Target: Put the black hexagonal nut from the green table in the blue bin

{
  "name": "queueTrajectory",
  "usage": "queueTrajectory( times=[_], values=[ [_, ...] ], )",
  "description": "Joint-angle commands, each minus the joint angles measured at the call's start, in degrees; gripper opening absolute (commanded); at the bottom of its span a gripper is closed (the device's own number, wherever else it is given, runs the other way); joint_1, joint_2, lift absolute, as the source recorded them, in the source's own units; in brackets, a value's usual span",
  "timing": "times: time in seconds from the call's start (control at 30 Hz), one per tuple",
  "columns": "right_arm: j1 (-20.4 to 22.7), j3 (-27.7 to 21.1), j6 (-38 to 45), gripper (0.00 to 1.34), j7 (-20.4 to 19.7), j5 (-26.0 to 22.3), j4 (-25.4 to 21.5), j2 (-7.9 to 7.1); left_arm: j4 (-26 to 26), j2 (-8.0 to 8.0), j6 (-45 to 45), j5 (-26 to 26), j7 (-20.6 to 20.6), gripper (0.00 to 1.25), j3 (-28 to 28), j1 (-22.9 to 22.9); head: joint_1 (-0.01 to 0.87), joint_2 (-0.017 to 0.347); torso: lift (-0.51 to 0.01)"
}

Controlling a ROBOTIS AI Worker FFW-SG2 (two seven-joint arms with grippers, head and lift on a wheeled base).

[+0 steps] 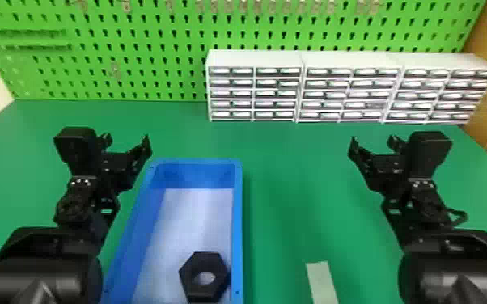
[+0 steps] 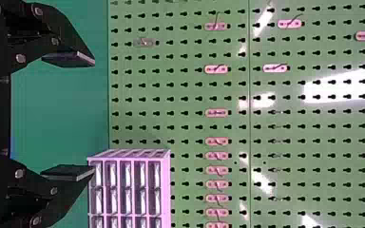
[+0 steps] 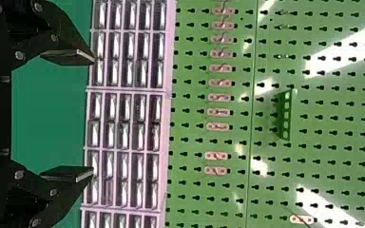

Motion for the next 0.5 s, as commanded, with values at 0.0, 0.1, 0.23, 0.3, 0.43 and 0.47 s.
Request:
queueTrajectory(
  times=[0.0,0.1,0.23,0.3,0.43,0.47],
  values=[
    [0.03,0.14,0.00,0.89,0.00,0.26,0.00,0.00,0.09,0.00,0.06,-0.15,0.00,0.80,-0.19,-0.23,0.686,0.051,-0.096],
    [0.12,0.14,0.18,0.89,0.00,0.35,0.00,-0.09,0.17,0.00,-0.03,-0.06,0.00,0.80,-0.19,-0.32,0.686,0.051,-0.096],
    [0.12,-0.21,0.44,0.89,0.00,0.35,0.00,0.00,0.35,0.00,-0.03,-0.06,0.00,0.80,-0.54,-0.23,0.686,0.051,-0.096],
    [0.03,-0.21,0.44,0.89,0.00,0.35,0.00,0.00,0.35,0.00,-0.03,0.11,0.00,0.80,-0.54,-0.14,0.686,0.051,-0.096],
    [0.12,-0.03,0.44,0.89,0.00,0.35,0.00,0.09,0.44,0.00,-0.03,0.20,0.00,0.80,-0.63,-0.05,0.686,0.051,-0.096],
    [0.12,0.05,0.44,0.89,0.00,0.35,0.00,0.00,0.44,-0.09,-0.03,0.20,0.00,0.80,-0.63,0.04,0.686,0.051,-0.096]
  ],
)
